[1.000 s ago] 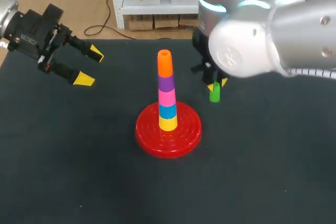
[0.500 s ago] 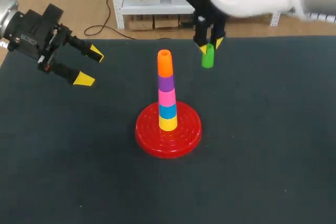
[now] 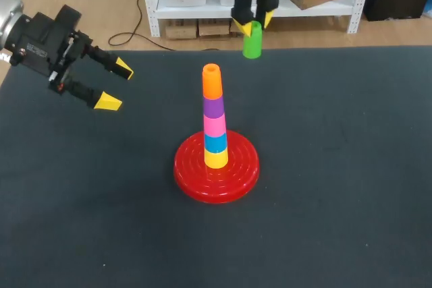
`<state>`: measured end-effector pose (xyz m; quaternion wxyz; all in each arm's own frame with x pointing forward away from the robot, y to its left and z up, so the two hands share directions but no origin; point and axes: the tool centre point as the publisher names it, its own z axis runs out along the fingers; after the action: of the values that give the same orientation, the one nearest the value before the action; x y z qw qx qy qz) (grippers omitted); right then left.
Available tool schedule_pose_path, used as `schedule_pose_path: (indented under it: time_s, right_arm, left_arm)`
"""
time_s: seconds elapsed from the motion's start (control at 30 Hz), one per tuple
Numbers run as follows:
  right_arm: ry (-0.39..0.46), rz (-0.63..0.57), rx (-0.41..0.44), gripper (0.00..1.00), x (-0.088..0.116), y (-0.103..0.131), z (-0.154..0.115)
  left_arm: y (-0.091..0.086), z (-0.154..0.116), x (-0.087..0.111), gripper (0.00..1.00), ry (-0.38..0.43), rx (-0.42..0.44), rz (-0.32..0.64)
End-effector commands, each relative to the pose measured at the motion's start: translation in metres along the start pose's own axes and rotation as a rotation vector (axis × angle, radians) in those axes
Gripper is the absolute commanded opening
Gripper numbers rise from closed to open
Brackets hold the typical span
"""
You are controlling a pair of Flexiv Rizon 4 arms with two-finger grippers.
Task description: Pick up and stack the cylinders on the red base in this order: pink,purple,orange,green
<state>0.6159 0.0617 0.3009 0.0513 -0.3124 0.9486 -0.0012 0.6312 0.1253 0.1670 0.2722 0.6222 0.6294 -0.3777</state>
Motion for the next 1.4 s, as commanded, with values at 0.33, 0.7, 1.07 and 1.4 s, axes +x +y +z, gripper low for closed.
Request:
schedule_pose_path:
  time_s: [0.33, 0.7, 1.07, 1.4]
  right_arm:
    - [0.001, -0.071, 0.008, 0.0, -0.013, 0.04, 0.007]
    - [0.008, -0.102, 0.012, 0.0, -0.018, 0.052, 0.012]
    - [0.019, -0.109, 0.019, 0.0, -0.022, 0.056, 0.021]
    - [0.019, -0.102, 0.019, 0.0, -0.025, 0.054, 0.027]
  left_arm:
    - [0.001, 0.0, 0.001, 1.0, -0.001, 0.002, 0.001]
    - [0.001, 0.0, 0.001, 1.0, -0.001, 0.002, 0.001]
    - [0.001, 0.0, 0.001, 1.0, -0.001, 0.002, 0.001]
    - [0.001, 0.0, 0.001, 1.0, -0.001, 0.002, 0.001]
